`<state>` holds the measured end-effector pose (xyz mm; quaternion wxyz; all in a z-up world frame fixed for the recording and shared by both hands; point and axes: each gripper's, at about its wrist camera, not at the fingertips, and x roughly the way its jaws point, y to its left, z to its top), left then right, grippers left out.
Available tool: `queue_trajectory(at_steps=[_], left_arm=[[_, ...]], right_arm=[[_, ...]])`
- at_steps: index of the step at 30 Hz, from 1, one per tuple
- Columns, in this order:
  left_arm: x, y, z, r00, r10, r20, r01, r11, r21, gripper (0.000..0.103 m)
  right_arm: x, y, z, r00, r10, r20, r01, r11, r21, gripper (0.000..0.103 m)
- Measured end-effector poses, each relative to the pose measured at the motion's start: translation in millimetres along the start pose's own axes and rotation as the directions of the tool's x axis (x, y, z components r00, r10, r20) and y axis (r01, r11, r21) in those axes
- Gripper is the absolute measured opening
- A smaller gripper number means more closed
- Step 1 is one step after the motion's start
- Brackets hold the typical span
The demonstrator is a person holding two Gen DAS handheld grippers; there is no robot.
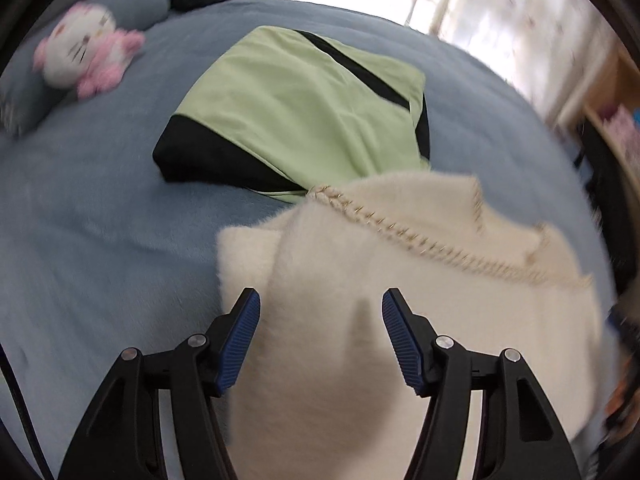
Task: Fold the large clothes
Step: 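Fold the held hem up over the cardigan toward the collar with both grippers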
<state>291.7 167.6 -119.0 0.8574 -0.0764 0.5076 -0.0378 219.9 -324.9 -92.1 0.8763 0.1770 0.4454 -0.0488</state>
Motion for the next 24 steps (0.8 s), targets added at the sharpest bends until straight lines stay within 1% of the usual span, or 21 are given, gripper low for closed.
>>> queue_trajectory(at_steps=[3, 6, 10, 13, 16, 18, 19, 20, 21, 22, 23, 24], left_arm=[[14, 0, 3, 0.999, 0.042, -0.005, -0.042, 0.997, 0.068, 0.061], [21, 3, 8, 0.998, 0.062, 0.006, -0.062, 0.992, 0.110, 0.062], [33, 2, 22, 0.999, 0.046, 0.008, -0.046, 0.994, 0.098, 0.063], [47, 1, 34, 1.000, 0.026, -0.003, -0.025, 0.997, 0.072, 0.063], [55, 0, 40, 1.000, 0.009, -0.011, -0.009, 0.998, 0.059, 0.063], [59, 0, 41, 1.000, 0.001, -0.014, 0.000, 0.998, 0.065, 0.063], [61, 0, 42, 1.000, -0.002, -0.012, 0.003, 0.997, 0.074, 0.063], [62, -1, 41, 1.000, -0.003, -0.011, 0.004, 0.997, 0.079, 0.063], [63, 0, 41, 1.000, -0.005, -0.008, 0.006, 0.997, 0.081, 0.063], [63, 0, 41, 1.000, -0.007, -0.004, 0.007, 0.997, 0.080, 0.063], [63, -2, 40, 1.000, -0.009, -0.003, 0.009, 0.997, 0.082, 0.060], [64, -3, 40, 1.000, -0.022, -0.003, 0.022, 0.996, 0.088, 0.049]], right_arm=[[9, -5, 0, 0.999, -0.032, -0.003, 0.032, 0.999, -0.028, 0.057], [20, -5, 7, 0.999, -0.042, -0.007, 0.041, 0.998, -0.051, 0.057], [43, -1, 20, 0.996, -0.082, -0.025, 0.079, 0.992, -0.098, 0.057], [58, -1, 29, 0.996, -0.077, -0.046, 0.072, 0.991, -0.109, 0.057], [73, 3, 30, 0.994, -0.072, -0.078, 0.061, 0.989, -0.134, 0.057], [76, 6, 28, 0.995, -0.075, -0.069, 0.063, 0.986, -0.154, 0.055], [76, 7, 26, 0.995, -0.073, -0.062, 0.062, 0.985, -0.161, 0.048], [76, 9, 24, 0.996, -0.074, -0.057, 0.063, 0.983, -0.171, 0.038], [75, 10, 22, 0.995, -0.082, -0.048, 0.072, 0.981, -0.179, 0.031], [73, 12, 20, 0.994, -0.100, -0.034, 0.092, 0.977, -0.191, 0.019], [72, 14, 19, 0.994, -0.111, -0.024, 0.104, 0.975, -0.196, 0.014], [71, 15, 18, 0.993, -0.114, -0.013, 0.109, 0.974, -0.199, 0.012]])
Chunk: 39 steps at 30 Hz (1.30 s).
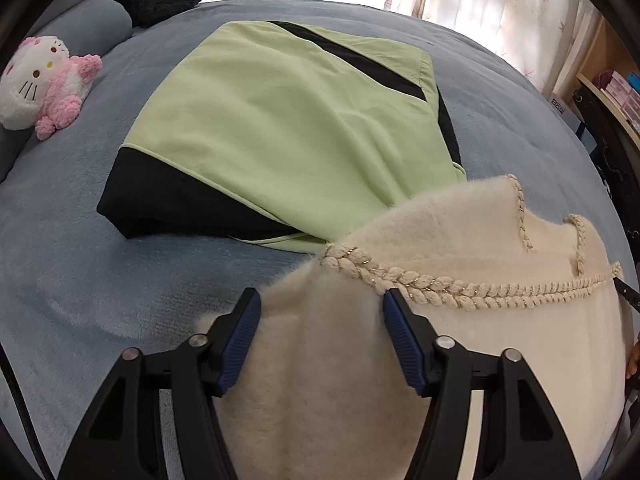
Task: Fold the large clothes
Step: 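Fold the held hem up over the cardigan toward the collar with both grippers, then lay the hem at the collar and open both grippers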
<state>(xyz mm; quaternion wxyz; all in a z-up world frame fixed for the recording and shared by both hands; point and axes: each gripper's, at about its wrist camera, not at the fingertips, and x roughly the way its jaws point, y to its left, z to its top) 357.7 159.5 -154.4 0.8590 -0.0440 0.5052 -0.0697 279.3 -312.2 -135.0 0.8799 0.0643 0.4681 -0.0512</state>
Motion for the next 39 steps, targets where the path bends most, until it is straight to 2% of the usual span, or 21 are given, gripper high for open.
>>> queue_trajectory(at_steps=[1, 2, 3, 5, 7, 9, 13, 16, 20, 24, 28, 30, 33, 35, 36, 39], left_arm=[[-1, -2, -1, 1.000, -0.020, 0.000, 0.020, 1.000, 0.010, 0.042], [-1, -7, -2, 0.999, -0.033, 0.002, 0.033, 0.999, 0.023, 0.026], [-3, -13, -3, 1.000, -0.026, 0.009, 0.025, 0.999, 0.040, 0.016], [-7, -30, -6, 0.998, 0.047, 0.038, -0.050, 0.994, 0.094, 0.007], [-14, -43, -10, 0.991, 0.118, 0.071, -0.126, 0.985, 0.121, 0.006], [-24, -46, -11, 0.986, 0.140, 0.094, -0.150, 0.982, 0.111, 0.006], [-66, -46, -6, 0.980, 0.116, 0.164, -0.125, 0.991, 0.047, 0.005], [-97, -48, 4, 0.970, 0.096, 0.223, -0.102, 0.995, 0.016, 0.005], [-111, -51, 16, 0.951, 0.114, 0.288, -0.116, 0.993, -0.010, 0.005], [-78, -49, 27, 0.956, 0.133, 0.260, -0.123, 0.991, -0.054, 0.005], [-13, -46, 23, 0.962, 0.213, 0.170, -0.207, 0.977, -0.049, 0.005], [13, -38, 15, 0.969, 0.208, 0.135, -0.202, 0.978, -0.052, 0.006], [23, -31, 12, 0.974, 0.177, 0.138, -0.169, 0.983, -0.068, 0.009], [21, -27, 12, 0.977, 0.166, 0.136, -0.156, 0.984, -0.082, 0.015], [19, -24, 12, 0.978, 0.160, 0.134, -0.148, 0.984, -0.094, 0.021], [6, -19, 11, 0.975, 0.163, 0.151, -0.146, 0.982, -0.117, 0.027]], right_arm=[[-2, 1, -1, 1.000, -0.007, 0.011, 0.007, 1.000, -0.003, 0.010], [-4, 2, -2, 1.000, -0.016, 0.023, 0.016, 1.000, -0.006, 0.009], [-6, 3, -4, 0.999, -0.028, 0.035, 0.029, 1.000, -0.009, 0.009], [-10, 6, -6, 0.997, -0.051, 0.060, 0.052, 0.999, -0.008, 0.008], [-20, 6, -8, 0.993, -0.065, 0.094, 0.064, 0.998, 0.013, 0.007], [-35, 3, -10, 0.988, -0.067, 0.136, 0.061, 0.997, 0.047, 0.007], [-81, -5, -9, 0.970, -0.063, 0.234, 0.041, 0.994, 0.097, 0.007], [-118, -6, 1, 0.946, -0.064, 0.317, 0.031, 0.994, 0.107, 0.007], [-128, -6, 19, 0.929, -0.088, 0.360, 0.048, 0.992, 0.119, 0.007], [-84, -4, 34, 0.948, -0.130, 0.290, 0.095, 0.987, 0.132, 0.007], [-12, -2, 28, 0.973, -0.196, 0.124, 0.180, 0.975, 0.128, 0.007], [18, -9, 19, 0.980, -0.195, 0.039, 0.188, 0.972, 0.143, 0.009], [23, -23, 16, 0.989, -0.148, 0.022, 0.141, 0.968, 0.210, 0.015], [22, -30, 16, 0.992, -0.123, 0.008, 0.118, 0.964, 0.237, 0.024], [21, -32, 17, 0.993, -0.119, 0.005, 0.114, 0.963, 0.245, 0.025], [8, -25, 18, 0.988, -0.154, 0.010, 0.146, 0.957, 0.250, 0.026]])
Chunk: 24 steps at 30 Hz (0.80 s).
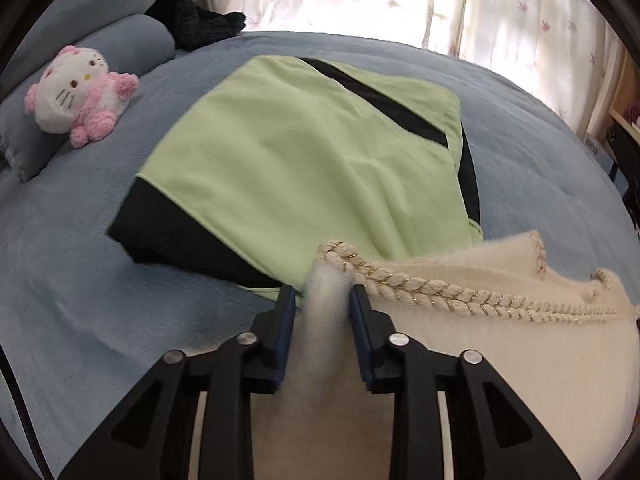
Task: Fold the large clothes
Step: 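Lay the hem at the collar and open both grippers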
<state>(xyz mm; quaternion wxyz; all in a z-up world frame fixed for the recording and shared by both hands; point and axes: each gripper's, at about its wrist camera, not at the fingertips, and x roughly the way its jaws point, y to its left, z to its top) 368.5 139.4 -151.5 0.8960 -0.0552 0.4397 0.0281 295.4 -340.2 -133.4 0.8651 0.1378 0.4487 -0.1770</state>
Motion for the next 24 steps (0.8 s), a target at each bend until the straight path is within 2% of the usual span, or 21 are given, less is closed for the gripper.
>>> queue_trajectory(at_steps=[2, 5, 7, 9, 12, 15, 17, 18, 19, 20, 21, 22, 23, 24], left_arm=[[-18, -3, 0, 0.999, 0.016, 0.038, -0.017, 1.000, 0.016, 0.027], [-50, -17, -6, 0.996, 0.002, 0.087, -0.009, 0.997, 0.072, 0.027], [-66, -31, -12, 0.994, -0.030, 0.102, 0.019, 0.995, 0.100, 0.027], [-75, -47, -18, 0.993, -0.075, 0.087, 0.065, 0.992, 0.108, 0.027], [-74, -70, -26, 0.990, -0.136, 0.039, 0.131, 0.986, 0.100, 0.027], [-57, -92, -38, 0.992, -0.122, -0.014, 0.122, 0.986, 0.113, 0.027], [-38, -97, -45, 0.997, -0.066, -0.034, 0.070, 0.988, 0.136, 0.027], [-33, -94, -45, 0.998, -0.061, -0.032, 0.065, 0.988, 0.140, 0.028], [-30, -90, -45, 0.998, -0.068, -0.016, 0.070, 0.987, 0.146, 0.028], [-30, -86, -45, 0.998, -0.069, -0.008, 0.070, 0.986, 0.148, 0.029], [-30, -78, -41, 0.998, -0.061, 0.004, 0.059, 0.987, 0.147, 0.029], [-29, -70, -37, 0.999, -0.027, 0.019, 0.024, 0.990, 0.139, 0.029], [-26, -61, -32, 1.000, 0.009, 0.029, -0.012, 0.992, 0.126, 0.032], [-22, -48, -27, 0.999, 0.036, 0.033, -0.039, 0.994, 0.103, 0.032]], right_arm=[[-20, 6, -5, 0.998, -0.034, 0.059, 0.034, 0.999, 0.009, 0.026], [-53, 28, -16, 0.990, 0.014, 0.143, -0.011, 1.000, -0.015, 0.028], [-66, 53, -24, 0.987, 0.053, 0.155, -0.043, 0.997, -0.069, 0.034], [-72, 89, -35, 0.985, 0.135, 0.106, -0.119, 0.982, -0.150, 0.034], [-73, 145, -56, 0.968, 0.252, 0.010, -0.241, 0.937, -0.254, 0.034], [-67, 187, -73, 0.950, 0.310, -0.046, -0.307, 0.888, -0.344, 0.034], [-54, 199, -79, 0.961, 0.271, -0.054, -0.270, 0.882, -0.386, 0.034], [-49, 197, -79, 0.968, 0.248, -0.050, -0.248, 0.888, -0.388, 0.034], [-44, 190, -75, 0.964, 0.263, -0.052, -0.263, 0.888, -0.376, 0.031], [-40, 178, -70, 0.950, 0.307, -0.062, -0.308, 0.884, -0.353, 0.028], [-37, 162, -64, 0.949, 0.312, -0.051, -0.311, 0.892, -0.329, 0.026], [-34, 149, -56, 0.966, 0.258, -0.025, -0.252, 0.912, -0.325, 0.030], [-29, 129, -49, 0.989, 0.145, 0.020, -0.132, 0.942, -0.310, 0.030], [-21, 113, -42, 0.995, 0.091, 0.034, -0.077, 0.955, -0.287, 0.030]])
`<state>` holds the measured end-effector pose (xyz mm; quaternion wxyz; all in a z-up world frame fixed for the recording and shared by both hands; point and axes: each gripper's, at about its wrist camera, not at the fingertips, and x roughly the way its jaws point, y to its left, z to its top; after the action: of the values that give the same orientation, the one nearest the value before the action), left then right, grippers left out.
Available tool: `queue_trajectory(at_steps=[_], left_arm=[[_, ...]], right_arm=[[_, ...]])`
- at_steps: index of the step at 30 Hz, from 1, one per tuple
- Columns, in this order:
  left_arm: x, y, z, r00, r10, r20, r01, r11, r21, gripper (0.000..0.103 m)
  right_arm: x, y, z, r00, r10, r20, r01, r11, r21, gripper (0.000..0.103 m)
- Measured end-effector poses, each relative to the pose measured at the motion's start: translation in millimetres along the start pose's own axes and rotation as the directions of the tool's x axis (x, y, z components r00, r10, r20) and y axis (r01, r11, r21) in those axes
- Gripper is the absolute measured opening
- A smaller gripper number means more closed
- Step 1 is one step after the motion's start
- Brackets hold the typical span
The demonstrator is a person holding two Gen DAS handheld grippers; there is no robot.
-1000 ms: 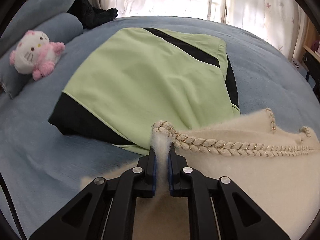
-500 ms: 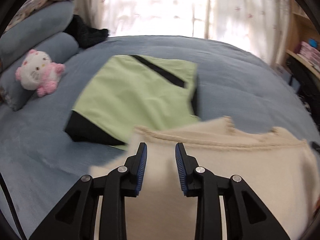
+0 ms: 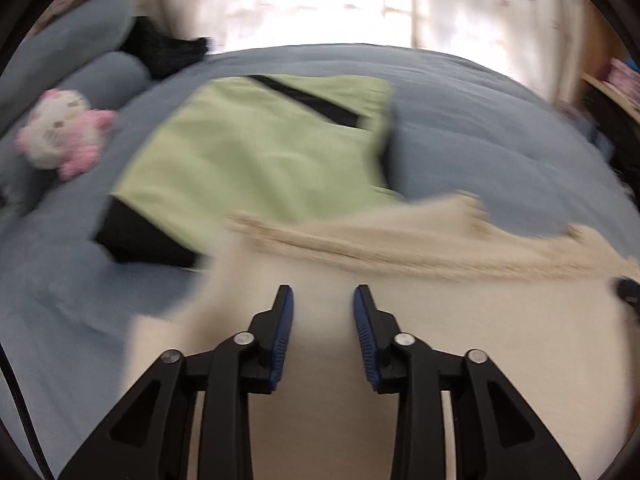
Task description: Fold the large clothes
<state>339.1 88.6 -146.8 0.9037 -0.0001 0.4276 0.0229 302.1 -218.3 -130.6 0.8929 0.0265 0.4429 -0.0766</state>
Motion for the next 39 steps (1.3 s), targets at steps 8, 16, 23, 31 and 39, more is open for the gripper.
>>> queue_trajectory(at_steps=[8, 16, 23, 31, 39], left_arm=[[26, 84, 8, 0.998, -0.021, -0.059, 0.007, 0.973, -0.231, 0.049], [3, 63, 11, 0.994, 0.102, -0.026, -0.104, 0.987, -0.121, 0.048], [-81, 38, -14, 0.999, 0.045, 0.003, -0.045, 0.999, -0.028, 0.048], [-154, -17, -109, 0.988, -0.141, -0.056, 0.140, 0.990, -0.024, 0.048], [-144, -6, -171, 0.991, -0.083, -0.110, 0.080, 0.996, -0.035, 0.048]], right_arm=[[14, -157, -10, 0.998, -0.031, -0.056, 0.049, 0.939, 0.341, 0.035], [-11, -132, -8, 0.989, -0.145, -0.022, 0.145, 0.951, 0.273, 0.035], [-83, -75, -40, 0.998, -0.045, 0.035, 0.039, 0.985, 0.168, 0.036], [-126, 13, -105, 0.976, 0.217, -0.024, -0.214, 0.972, 0.100, 0.037], [-127, -5, -164, 0.991, 0.111, -0.076, -0.107, 0.993, 0.048, 0.037]])
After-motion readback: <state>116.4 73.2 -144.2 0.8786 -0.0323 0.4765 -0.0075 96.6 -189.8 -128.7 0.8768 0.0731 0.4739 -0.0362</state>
